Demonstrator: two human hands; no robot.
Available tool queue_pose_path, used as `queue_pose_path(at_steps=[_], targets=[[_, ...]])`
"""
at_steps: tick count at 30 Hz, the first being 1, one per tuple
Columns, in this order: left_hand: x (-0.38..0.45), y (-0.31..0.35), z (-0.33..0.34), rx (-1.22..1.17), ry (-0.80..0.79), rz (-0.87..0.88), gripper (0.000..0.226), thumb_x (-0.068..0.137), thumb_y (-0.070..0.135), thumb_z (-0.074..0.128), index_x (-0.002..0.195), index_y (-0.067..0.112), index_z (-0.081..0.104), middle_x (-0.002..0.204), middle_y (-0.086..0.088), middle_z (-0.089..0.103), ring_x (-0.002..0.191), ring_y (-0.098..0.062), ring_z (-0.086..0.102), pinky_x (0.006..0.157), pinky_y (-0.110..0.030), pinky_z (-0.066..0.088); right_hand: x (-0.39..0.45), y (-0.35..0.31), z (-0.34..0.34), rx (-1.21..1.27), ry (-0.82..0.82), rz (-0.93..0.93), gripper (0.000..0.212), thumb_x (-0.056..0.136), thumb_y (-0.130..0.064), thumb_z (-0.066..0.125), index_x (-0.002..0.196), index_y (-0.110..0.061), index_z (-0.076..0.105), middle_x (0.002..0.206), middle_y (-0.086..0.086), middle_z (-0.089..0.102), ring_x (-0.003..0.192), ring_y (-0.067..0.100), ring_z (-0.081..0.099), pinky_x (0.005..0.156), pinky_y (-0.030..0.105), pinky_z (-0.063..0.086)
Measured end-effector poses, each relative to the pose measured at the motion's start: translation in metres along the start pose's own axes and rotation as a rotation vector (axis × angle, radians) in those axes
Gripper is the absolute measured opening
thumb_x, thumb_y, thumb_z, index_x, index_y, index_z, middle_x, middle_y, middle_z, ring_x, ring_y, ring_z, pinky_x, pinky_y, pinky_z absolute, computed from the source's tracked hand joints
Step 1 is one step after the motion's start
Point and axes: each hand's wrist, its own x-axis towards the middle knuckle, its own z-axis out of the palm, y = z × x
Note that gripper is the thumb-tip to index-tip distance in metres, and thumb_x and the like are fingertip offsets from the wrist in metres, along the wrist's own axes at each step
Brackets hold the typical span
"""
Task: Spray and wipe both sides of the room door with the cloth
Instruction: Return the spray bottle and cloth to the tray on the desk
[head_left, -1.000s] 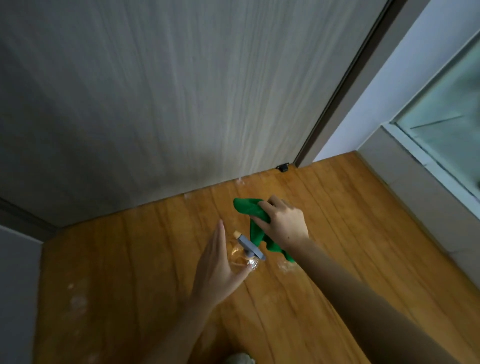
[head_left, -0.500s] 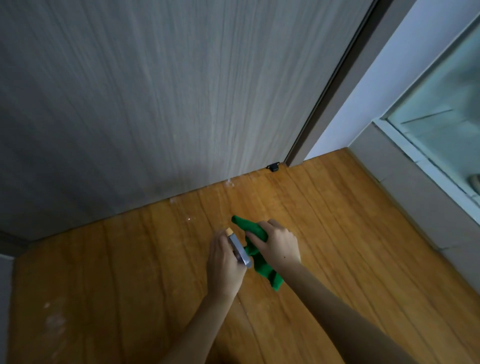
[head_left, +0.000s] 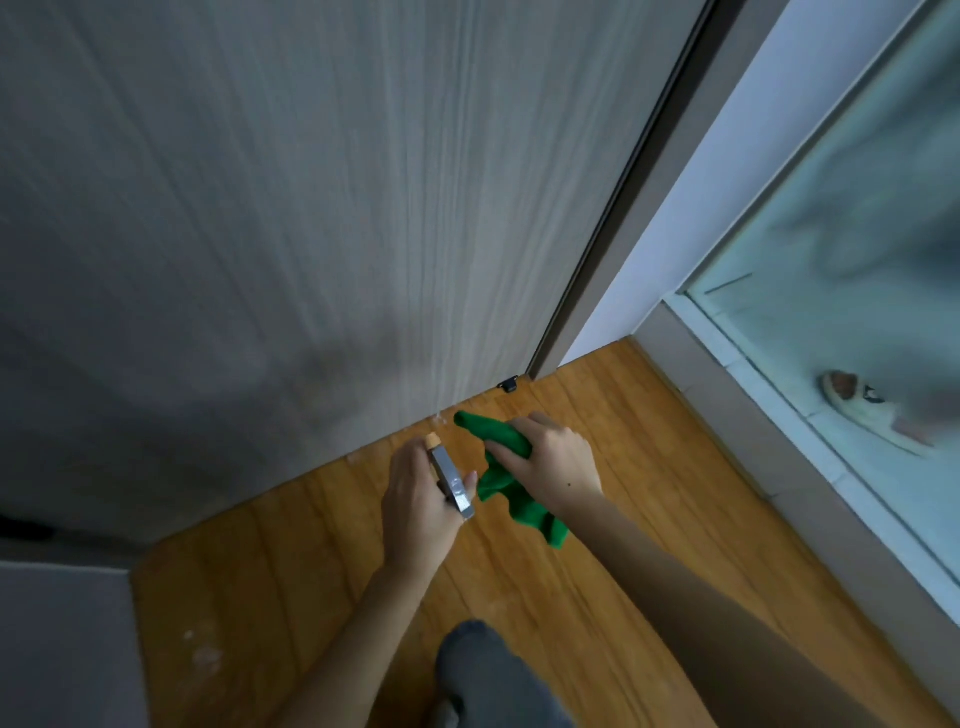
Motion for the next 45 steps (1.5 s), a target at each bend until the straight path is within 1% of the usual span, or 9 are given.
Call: queue_pose_path(at_steps=[9, 16, 18, 21, 26, 30, 34, 40, 45], targets=[[0.051, 0.266, -0.200, -0.016, -0.108, 0.099, 0.055, 0.069, 0.030, 0.082, 0.110, 0.002, 0.058, 0.105, -0.009, 0.063, 0.097, -0.019, 0.061, 0.074, -0.021, 0.053, -0.058, -0.118, -0.290, 0.165, 0.067, 0.118, 0.026, 0.093, -0.045, 0.055, 0.100, -0.023, 0.066, 0.081, -0.013, 0.050, 0.067, 0.006, 0.048, 0.052, 0.014, 0.028], [0.032, 0.410, -0.317, -0.049, -0.170, 0.190, 0.062, 0.063, 0.021, 0.089, 0.111, 0.001, 0.057, 0.098, -0.011, 0.063, 0.091, -0.013, 0.059, 0.072, -0.021, 0.047, -0.146, -0.172, -0.443, 0.324, 0.125, 0.326, 0.028, 0.092, -0.048, 0.054, 0.087, -0.021, 0.061, 0.070, -0.011, 0.057, 0.061, 0.006, 0.054, 0.052, 0.023, 0.043], [0.020, 0.425, -0.331, -0.065, -0.205, 0.251, 0.065, 0.060, 0.014, 0.091, 0.112, 0.001, 0.055, 0.097, -0.013, 0.063, 0.090, -0.018, 0.060, 0.072, -0.022, 0.047, -0.176, -0.175, -0.455, 0.353, 0.132, 0.398, 0.032, 0.091, -0.051, 0.054, 0.087, -0.020, 0.062, 0.071, -0.007, 0.061, 0.062, 0.008, 0.057, 0.054, 0.029, 0.048], [-0.002, 0.431, -0.341, -0.107, -0.309, 0.323, 0.063, 0.063, 0.011, 0.089, 0.115, 0.002, 0.055, 0.097, -0.011, 0.063, 0.087, -0.020, 0.061, 0.071, -0.013, 0.042, -0.224, -0.180, -0.461, 0.365, 0.138, 0.498, 0.028, 0.092, -0.049, 0.055, 0.087, -0.022, 0.063, 0.074, -0.007, 0.063, 0.063, 0.007, 0.057, 0.051, 0.019, 0.041], [-0.029, 0.438, -0.342, -0.167, -0.521, 0.407, 0.058, 0.075, 0.030, 0.078, 0.119, 0.001, 0.055, 0.102, -0.012, 0.063, 0.094, -0.024, 0.062, 0.073, -0.033, 0.053, -0.298, -0.188, -0.458, 0.357, 0.245, 0.662, 0.027, 0.091, -0.048, 0.057, 0.088, -0.022, 0.064, 0.072, -0.009, 0.062, 0.060, 0.005, 0.057, 0.050, 0.020, 0.041], [-0.044, 0.452, -0.341, -0.194, -0.646, 0.498, 0.056, 0.075, 0.021, 0.082, 0.119, 0.003, 0.054, 0.101, -0.009, 0.061, 0.095, -0.012, 0.056, 0.080, -0.013, 0.042, -0.345, -0.198, -0.457, 0.380, 0.335, 0.794, 0.025, 0.091, -0.044, 0.059, 0.088, -0.020, 0.064, 0.072, -0.010, 0.060, 0.062, 0.004, 0.056, 0.051, 0.020, 0.042], [-0.059, 0.474, -0.330, -0.252, -0.815, 0.545, 0.053, 0.079, 0.033, 0.074, 0.122, 0.012, 0.050, 0.095, 0.000, 0.059, 0.081, -0.012, 0.059, 0.064, -0.008, 0.042, -0.385, -0.201, -0.454, 0.414, 0.467, 0.928, 0.029, 0.090, -0.044, 0.060, 0.091, -0.016, 0.065, 0.077, -0.005, 0.064, 0.065, 0.006, 0.058, 0.055, 0.024, 0.047], [-0.090, 0.524, -0.288, -0.306, -0.982, 0.663, 0.052, 0.078, 0.027, 0.077, 0.121, 0.015, 0.050, 0.097, 0.003, 0.057, 0.082, -0.013, 0.057, 0.069, -0.014, 0.045, -0.439, -0.186, -0.456, 0.430, 0.608, 1.112, 0.031, 0.088, -0.046, 0.062, 0.075, -0.018, 0.057, 0.069, -0.010, 0.055, 0.061, 0.003, 0.052, 0.051, 0.018, 0.036], [-0.130, 0.580, -0.242, -0.314, -1.115, 0.737, 0.051, 0.079, 0.045, 0.067, 0.120, 0.023, 0.047, 0.090, 0.004, 0.055, 0.069, -0.010, 0.057, 0.057, -0.020, 0.050, -0.480, -0.148, -0.467, 0.451, 0.734, 1.224, 0.034, 0.088, -0.045, 0.062, 0.071, -0.018, 0.053, 0.066, -0.009, 0.052, 0.058, 0.004, 0.049, 0.049, 0.017, 0.034]])
